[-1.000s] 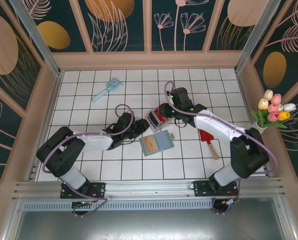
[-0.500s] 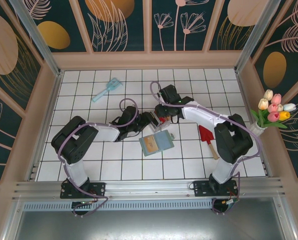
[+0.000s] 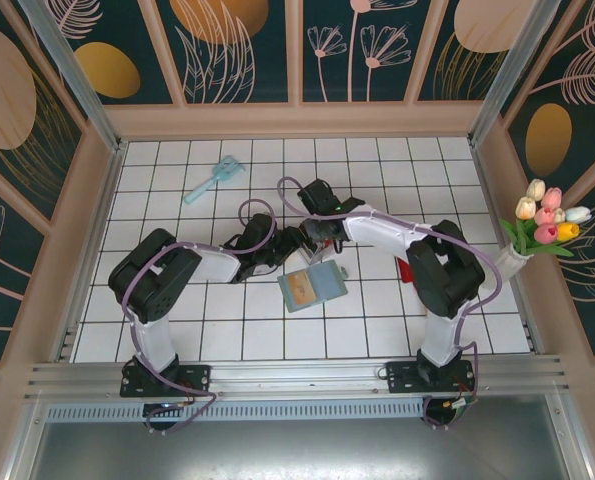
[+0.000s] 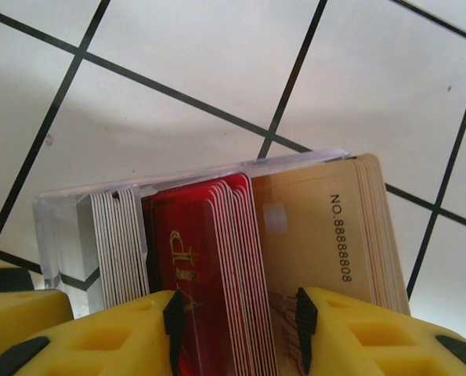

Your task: Put the credit cards into the card holder

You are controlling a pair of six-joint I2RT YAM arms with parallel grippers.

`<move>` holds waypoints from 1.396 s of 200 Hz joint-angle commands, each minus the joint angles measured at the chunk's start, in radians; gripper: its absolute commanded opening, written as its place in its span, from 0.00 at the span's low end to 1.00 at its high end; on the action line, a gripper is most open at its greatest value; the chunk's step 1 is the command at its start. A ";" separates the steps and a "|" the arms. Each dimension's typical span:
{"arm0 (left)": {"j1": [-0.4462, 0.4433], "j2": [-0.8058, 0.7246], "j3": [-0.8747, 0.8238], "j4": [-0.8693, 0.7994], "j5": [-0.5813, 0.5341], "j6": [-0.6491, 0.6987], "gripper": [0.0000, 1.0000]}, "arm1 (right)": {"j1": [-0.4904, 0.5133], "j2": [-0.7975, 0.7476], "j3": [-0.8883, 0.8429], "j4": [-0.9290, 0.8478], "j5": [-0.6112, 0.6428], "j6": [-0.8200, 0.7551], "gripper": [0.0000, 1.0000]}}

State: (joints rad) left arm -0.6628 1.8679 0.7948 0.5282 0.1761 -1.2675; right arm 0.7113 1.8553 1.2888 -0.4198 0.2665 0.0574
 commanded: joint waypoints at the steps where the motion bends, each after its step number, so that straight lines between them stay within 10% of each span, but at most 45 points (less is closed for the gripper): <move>1: 0.005 0.033 -0.008 0.027 0.003 -0.018 0.52 | 0.021 0.044 0.031 -0.046 0.086 -0.034 0.46; 68: 0.006 0.043 -0.016 0.032 0.008 -0.015 0.49 | 0.045 0.005 0.028 -0.038 0.215 -0.042 0.44; 279: 0.005 0.058 -0.009 0.017 0.013 -0.005 0.47 | -0.001 -0.043 0.019 -0.048 0.053 -0.022 0.24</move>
State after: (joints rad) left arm -0.6609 1.8862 0.7918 0.5648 0.1810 -1.2701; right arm 0.7288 1.8484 1.3109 -0.4343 0.3645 0.0319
